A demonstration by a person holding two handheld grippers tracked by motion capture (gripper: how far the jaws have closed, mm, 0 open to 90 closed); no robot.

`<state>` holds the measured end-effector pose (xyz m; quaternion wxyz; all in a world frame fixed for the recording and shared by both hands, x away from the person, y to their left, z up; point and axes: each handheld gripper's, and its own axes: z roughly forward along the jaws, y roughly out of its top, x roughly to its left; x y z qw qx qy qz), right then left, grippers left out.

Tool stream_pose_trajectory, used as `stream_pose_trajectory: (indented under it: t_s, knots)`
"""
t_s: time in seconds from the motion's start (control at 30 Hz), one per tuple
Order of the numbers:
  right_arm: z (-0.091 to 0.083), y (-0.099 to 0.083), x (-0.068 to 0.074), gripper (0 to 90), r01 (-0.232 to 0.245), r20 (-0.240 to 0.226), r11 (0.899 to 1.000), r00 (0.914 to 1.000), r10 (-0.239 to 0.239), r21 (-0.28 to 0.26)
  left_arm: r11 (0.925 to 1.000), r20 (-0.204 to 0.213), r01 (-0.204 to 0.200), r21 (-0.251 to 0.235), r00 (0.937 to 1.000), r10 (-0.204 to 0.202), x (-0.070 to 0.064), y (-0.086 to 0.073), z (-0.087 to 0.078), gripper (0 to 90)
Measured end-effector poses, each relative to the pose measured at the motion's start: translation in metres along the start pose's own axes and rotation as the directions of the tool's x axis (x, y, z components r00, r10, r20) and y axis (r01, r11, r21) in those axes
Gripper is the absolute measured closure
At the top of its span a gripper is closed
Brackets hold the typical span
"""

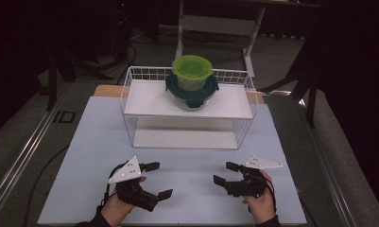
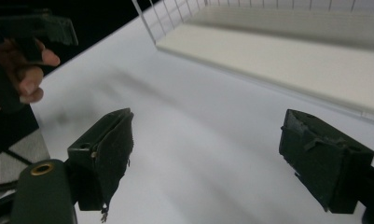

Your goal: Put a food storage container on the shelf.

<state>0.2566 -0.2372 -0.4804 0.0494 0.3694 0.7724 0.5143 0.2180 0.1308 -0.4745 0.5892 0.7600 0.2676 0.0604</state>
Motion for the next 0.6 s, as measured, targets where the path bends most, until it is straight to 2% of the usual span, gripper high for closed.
stream_pose_trajectory:
  t_s: [0.1, 0.3, 0.6]
  knots:
    - [0.000, -0.007, -0.002, 16.9, 0.011, 0.006, 1.000, 0.9999, -0.011, 0.010, 0.9997, -0.009, -0.015, 0.021, 0.9998, 0.015, 0.000, -0.006, 0.001, 1.1]
    - [0.000, -0.019, -0.007, 16.9, 0.020, 0.020, 0.999, 0.9996, -0.020, 0.028, 0.9997, -0.006, -0.014, 0.018, 0.9999, 0.014, -0.001, -0.014, 0.003, 1.1]
    - [-0.003, -0.020, -0.011, 16.9, 0.023, 0.035, 1.000, 0.9991, -0.024, 0.008, 0.9996, -0.007, -0.023, 0.013, 0.9997, 0.023, 0.000, -0.016, 0.004, 1.1]
